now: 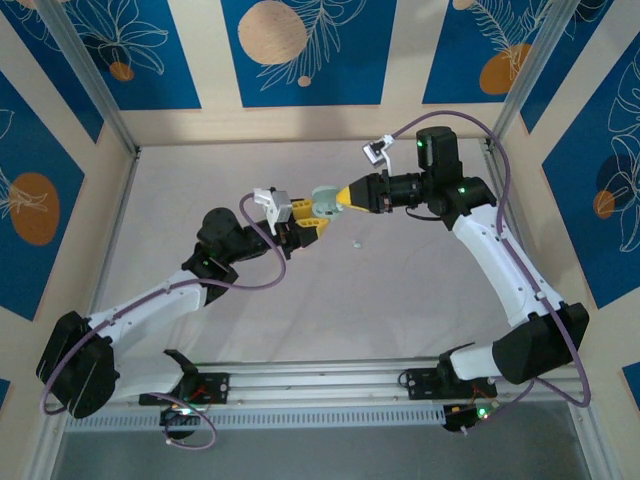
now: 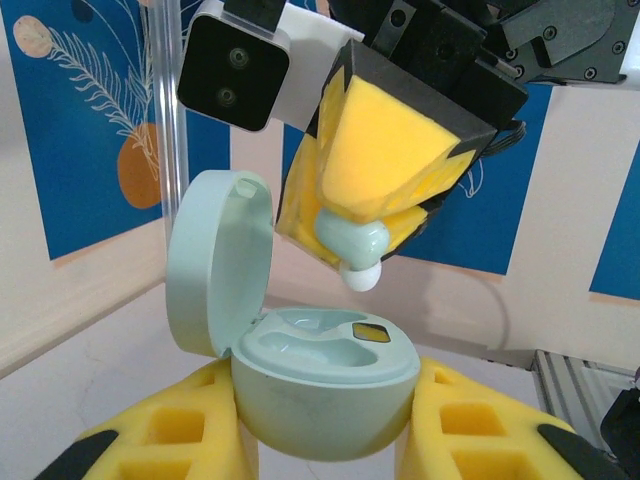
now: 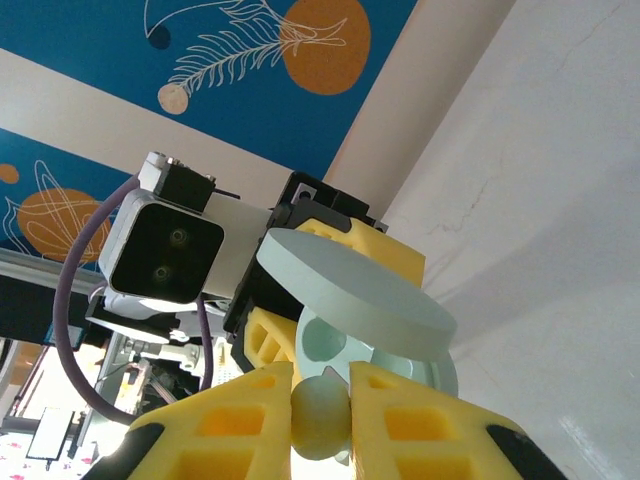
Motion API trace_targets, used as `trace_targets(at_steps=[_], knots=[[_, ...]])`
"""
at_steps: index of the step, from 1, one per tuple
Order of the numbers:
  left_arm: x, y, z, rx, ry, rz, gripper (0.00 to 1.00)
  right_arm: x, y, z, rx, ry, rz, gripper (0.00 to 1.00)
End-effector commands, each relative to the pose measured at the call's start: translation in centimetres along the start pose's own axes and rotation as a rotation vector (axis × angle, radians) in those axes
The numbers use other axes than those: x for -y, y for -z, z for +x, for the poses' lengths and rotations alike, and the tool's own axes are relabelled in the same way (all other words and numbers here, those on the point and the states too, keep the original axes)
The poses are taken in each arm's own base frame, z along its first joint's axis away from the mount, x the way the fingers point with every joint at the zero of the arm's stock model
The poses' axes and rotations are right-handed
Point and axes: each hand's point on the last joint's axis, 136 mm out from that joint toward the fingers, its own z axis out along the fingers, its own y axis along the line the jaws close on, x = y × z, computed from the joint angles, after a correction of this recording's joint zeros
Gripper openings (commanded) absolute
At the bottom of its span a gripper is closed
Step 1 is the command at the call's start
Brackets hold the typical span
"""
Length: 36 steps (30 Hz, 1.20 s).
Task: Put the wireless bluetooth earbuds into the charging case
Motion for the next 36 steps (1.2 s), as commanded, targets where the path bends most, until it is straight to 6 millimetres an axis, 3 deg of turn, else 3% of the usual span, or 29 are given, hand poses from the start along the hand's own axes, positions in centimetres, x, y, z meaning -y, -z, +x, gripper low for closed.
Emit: trace_targets(at_steps=[1, 23, 36], knots=[[1.1, -0.4, -2.3, 0.063, -0.024, 0.052, 0.24, -0.5, -0.1, -0.4, 0.000, 0.027, 0.004, 0.17], [0.7, -0.6, -2.6, 0.085, -0.016, 0.038, 0.24, 0.6, -1.0, -0.3, -0.020, 0.022, 0.051, 0.19], [0.6, -0.6, -2.8, 0.094, -0.021, 0.030, 0.24, 0.9, -0.8, -0.5, -0.008, 0.027, 0.102, 0.26]])
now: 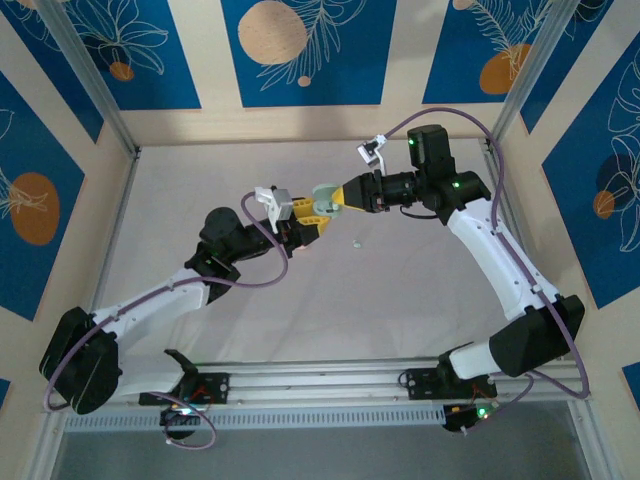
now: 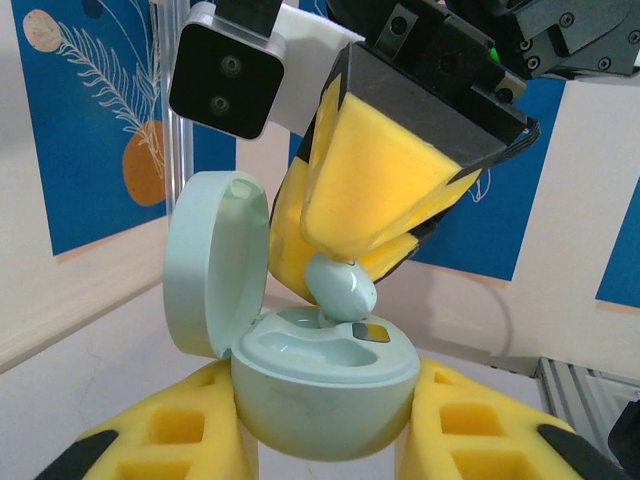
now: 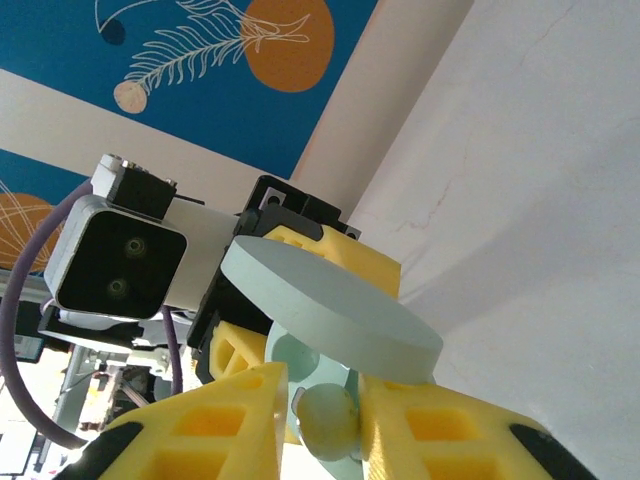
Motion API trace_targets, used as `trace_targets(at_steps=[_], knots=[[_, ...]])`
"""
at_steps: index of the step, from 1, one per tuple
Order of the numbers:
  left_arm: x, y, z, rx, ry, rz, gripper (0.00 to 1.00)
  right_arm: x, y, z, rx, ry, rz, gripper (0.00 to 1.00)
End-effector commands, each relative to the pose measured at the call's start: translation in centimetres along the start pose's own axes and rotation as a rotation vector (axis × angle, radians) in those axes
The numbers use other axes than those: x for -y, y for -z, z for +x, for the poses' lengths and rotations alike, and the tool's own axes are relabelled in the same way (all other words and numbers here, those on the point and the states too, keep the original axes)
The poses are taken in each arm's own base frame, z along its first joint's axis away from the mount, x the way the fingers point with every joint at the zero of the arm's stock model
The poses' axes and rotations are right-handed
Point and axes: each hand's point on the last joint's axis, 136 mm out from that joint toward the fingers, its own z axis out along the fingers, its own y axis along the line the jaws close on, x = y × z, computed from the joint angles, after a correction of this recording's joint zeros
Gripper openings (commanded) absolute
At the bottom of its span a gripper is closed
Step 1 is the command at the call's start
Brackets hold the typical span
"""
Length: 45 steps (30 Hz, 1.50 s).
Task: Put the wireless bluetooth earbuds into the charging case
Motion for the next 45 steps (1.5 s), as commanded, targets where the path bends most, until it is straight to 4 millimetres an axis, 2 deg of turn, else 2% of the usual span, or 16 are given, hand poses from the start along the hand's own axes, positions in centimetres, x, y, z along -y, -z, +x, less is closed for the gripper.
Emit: trace_targets(at_steps=[1, 8, 22, 32, 37, 42, 45], knots=[[1.1, -0.2, -3.1, 0.089, -0.038, 0.043, 0.24, -0.2, 0.1, -0.3, 0.005, 0.017, 0.026, 0.26], [1.2, -0.2, -3.2, 0.088, -0.038, 0.043, 0.24, -0.1, 0.3, -0.4, 0.017, 0.017, 0.058, 0.28], [1.1, 0.0, -3.0, 0.084, -0.044, 0.033, 0.24, -1.6, 1.3, -0.7, 0.052, 0.053, 0.071, 0.39], [1.0, 0.0, -3.0, 0.083, -0.044, 0.030, 0.24, -2.0, 1.7, -0.7, 0.064, 0.063, 0.073, 0.42], [1.0, 0.1, -3.0, 0.083, -0.048, 0.024, 0.24, -2.5, 1.8, -0.6, 0.063, 0.067, 0.057, 0.40], [1.0, 0.1, -3.1, 0.085, -0.044, 0.027, 0.24, -2.4, 1.6, -0.4, 0.054, 0.062, 0.051, 0.31], [1.1, 0.0, -3.1, 0.085, -0.044, 0.029, 0.24, -2.1, 1.5, -0.5, 0.055, 0.057, 0.060, 0.29]])
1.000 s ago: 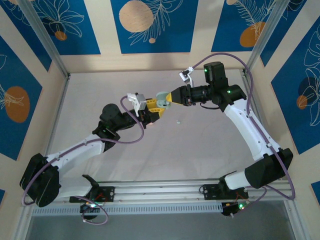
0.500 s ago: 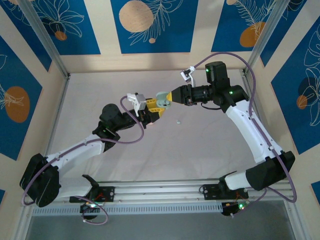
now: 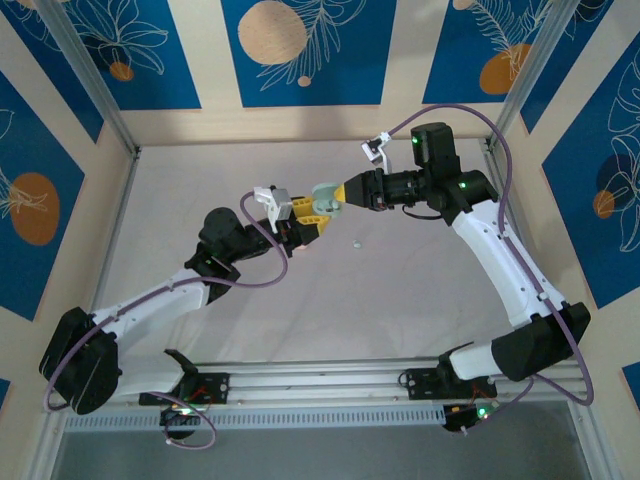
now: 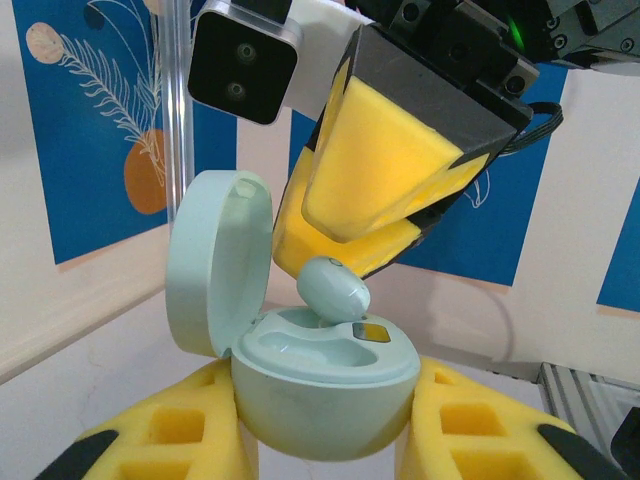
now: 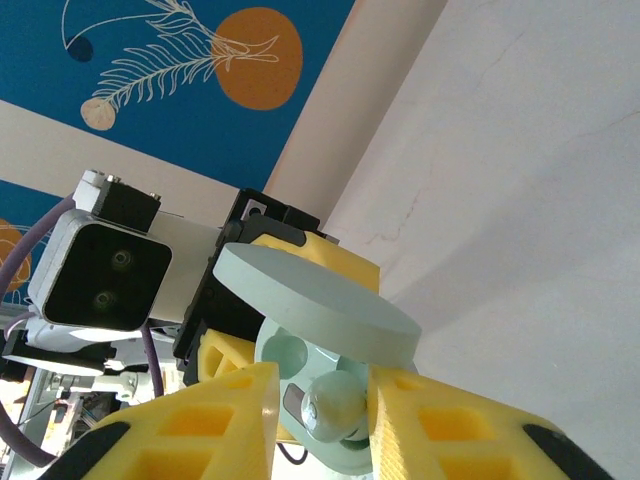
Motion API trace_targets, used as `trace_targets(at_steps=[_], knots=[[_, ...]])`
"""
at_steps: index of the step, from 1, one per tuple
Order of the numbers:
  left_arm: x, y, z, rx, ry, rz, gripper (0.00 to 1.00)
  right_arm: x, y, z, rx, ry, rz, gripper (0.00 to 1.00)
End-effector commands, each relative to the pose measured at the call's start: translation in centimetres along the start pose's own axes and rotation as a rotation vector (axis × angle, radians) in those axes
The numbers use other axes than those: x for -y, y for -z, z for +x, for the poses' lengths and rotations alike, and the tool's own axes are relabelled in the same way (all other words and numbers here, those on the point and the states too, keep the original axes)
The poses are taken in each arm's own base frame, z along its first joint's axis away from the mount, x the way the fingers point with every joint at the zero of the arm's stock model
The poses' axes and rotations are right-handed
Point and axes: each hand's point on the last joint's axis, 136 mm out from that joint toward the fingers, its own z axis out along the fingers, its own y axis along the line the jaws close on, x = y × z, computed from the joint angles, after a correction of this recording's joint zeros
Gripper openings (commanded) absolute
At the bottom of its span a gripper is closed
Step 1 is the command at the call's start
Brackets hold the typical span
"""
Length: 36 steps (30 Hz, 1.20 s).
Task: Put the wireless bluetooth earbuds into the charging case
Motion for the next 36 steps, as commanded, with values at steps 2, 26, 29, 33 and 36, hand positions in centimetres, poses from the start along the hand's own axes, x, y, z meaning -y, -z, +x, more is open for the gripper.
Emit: trace_targets(at_steps=[2, 26, 29, 33, 36], knots=[[1.0, 0.0, -2.8, 0.073, -0.034, 0.030, 0.24, -1.8, 0.8, -0.4, 0.019, 0.044, -0.023, 0.31], [1.0, 0.3, -2.9, 0.080, -0.042, 0.021, 0.24, 2.9, 4.5, -1.9, 0.230, -0.027, 0.221, 0.43], [1.1, 0.4, -3.0, 0.079, -0.042, 0.021, 0.24, 5.6, 5.1, -1.9, 0.259, -0.129, 0.277, 0.43], [1.2, 0.6, -3.1, 0.083, -0.045, 0.018, 0.24, 10.0, 5.5, -0.9, 0.245, -0.270, 0.346, 0.44], [1.2, 0.7, -3.3, 0.088, -0.047, 0.013, 0.24, 12.9, 4.5, 0.6, 0.182, -0.331, 0.392, 0.43]])
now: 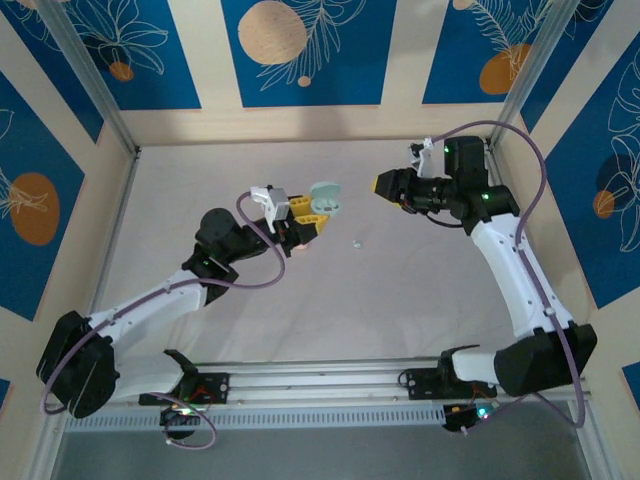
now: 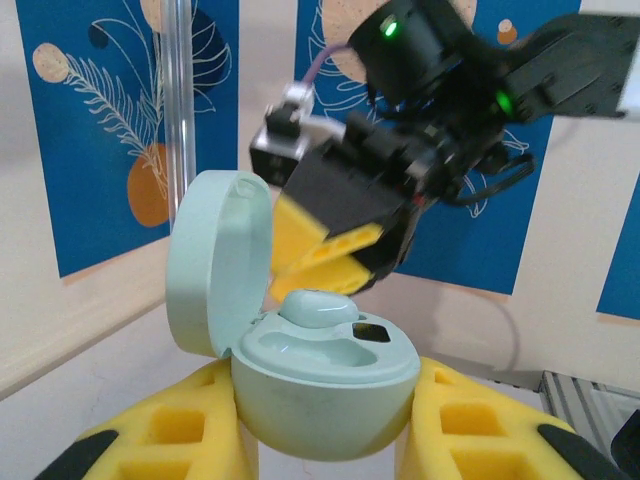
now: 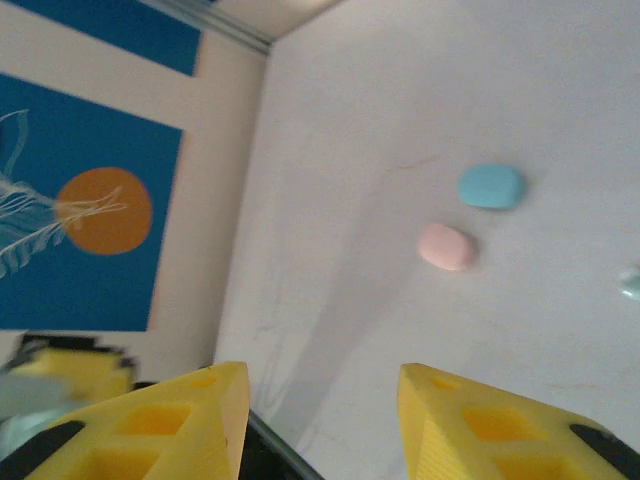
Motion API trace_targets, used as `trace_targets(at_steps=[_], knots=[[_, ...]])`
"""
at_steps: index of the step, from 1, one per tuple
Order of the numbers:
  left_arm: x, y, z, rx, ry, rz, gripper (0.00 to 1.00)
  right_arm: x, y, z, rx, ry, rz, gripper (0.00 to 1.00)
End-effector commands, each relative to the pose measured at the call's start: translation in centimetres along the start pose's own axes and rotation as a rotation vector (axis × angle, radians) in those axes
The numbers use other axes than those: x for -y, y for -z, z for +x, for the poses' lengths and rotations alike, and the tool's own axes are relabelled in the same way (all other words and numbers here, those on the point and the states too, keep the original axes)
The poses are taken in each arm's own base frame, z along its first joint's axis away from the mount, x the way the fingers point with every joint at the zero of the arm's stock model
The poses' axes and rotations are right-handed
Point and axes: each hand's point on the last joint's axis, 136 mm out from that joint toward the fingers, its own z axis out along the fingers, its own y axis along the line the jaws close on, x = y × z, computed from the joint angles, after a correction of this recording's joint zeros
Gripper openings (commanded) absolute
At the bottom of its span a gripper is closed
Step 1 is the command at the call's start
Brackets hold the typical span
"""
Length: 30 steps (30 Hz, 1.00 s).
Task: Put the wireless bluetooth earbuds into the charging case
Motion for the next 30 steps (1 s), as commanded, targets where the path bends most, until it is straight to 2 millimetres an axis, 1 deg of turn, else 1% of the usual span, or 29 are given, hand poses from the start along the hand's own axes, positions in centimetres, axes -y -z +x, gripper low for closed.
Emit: trace_targets(at_steps=[1, 5, 8, 13, 16, 20, 26, 30], knots=[[0.9, 0.4, -2.3, 0.068, -0.034, 0.013, 0.24, 3.6, -1.9, 1.8, -0.088, -0.088, 0.087, 0.43], [1.0, 0.6, -2.7, 0.076, -0.038, 0.010, 0.24, 7.8, -4.6, 3.5, -0.182, -0.136, 0.189, 0.41], [1.0, 0.7, -3.0, 0.082, -0.041, 0.006, 0.24, 10.7, -6.7, 4.8, -0.262, -0.123, 0.284, 0.39], [1.0, 1.0, -3.1, 0.080, -0.049, -0.005, 0.24, 14.3, -10.2, 6.4, -0.388, -0.125, 0.367, 0.37], [1.1, 1.1, -3.1, 0.076, -0.052, -0.008, 0.24, 15.9, -12.0, 6.8, -0.438, -0.112, 0.413, 0.38], [1.0, 1.3, -3.1, 0.071, -0.057, -0.014, 0.24, 17.2, -13.9, 6.5, -0.474, -0.060, 0.463, 0.38], [1.0, 1.2, -3.0, 0.064, -0.056, -0.013, 0.24, 19.5, -15.5, 5.9, -0.522, -0.003, 0.547, 0.38], [1.0, 1.2, -2.8, 0.062, -0.051, -0.015, 0.24, 20.1, -16.5, 5.6, -0.552, 0.024, 0.563, 0.38]])
